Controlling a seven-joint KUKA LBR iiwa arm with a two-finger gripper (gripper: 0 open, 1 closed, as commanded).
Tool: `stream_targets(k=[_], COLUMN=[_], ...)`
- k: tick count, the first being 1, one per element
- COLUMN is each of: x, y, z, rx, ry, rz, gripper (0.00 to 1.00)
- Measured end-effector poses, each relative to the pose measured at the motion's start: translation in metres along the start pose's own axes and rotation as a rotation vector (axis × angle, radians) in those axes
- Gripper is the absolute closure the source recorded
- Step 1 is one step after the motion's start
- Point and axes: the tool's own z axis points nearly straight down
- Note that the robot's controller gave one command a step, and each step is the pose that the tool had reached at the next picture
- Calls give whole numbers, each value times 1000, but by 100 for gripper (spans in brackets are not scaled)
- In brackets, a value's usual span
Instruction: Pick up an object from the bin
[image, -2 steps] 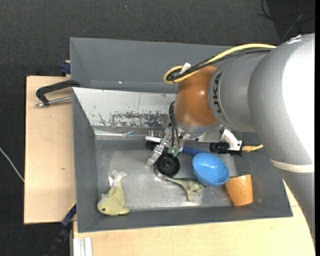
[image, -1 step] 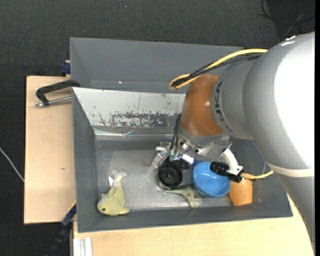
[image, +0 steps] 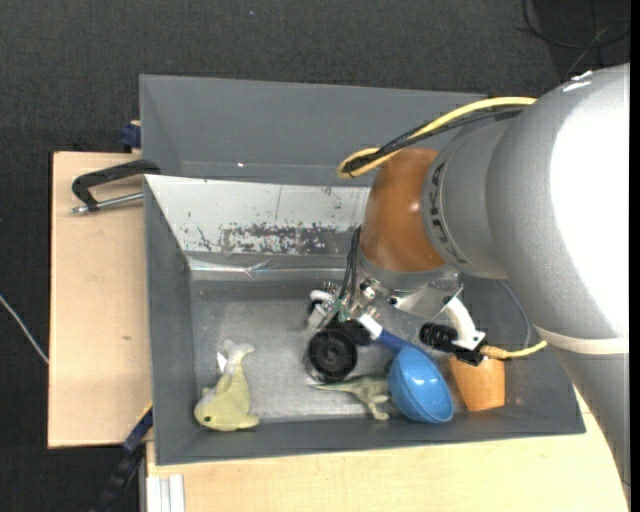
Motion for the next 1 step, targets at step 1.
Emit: stream_targets(k=[1], x=[-1], y=[4], z=[-107], rx=[8], ry=[0], rz=[-3], gripper=[100])
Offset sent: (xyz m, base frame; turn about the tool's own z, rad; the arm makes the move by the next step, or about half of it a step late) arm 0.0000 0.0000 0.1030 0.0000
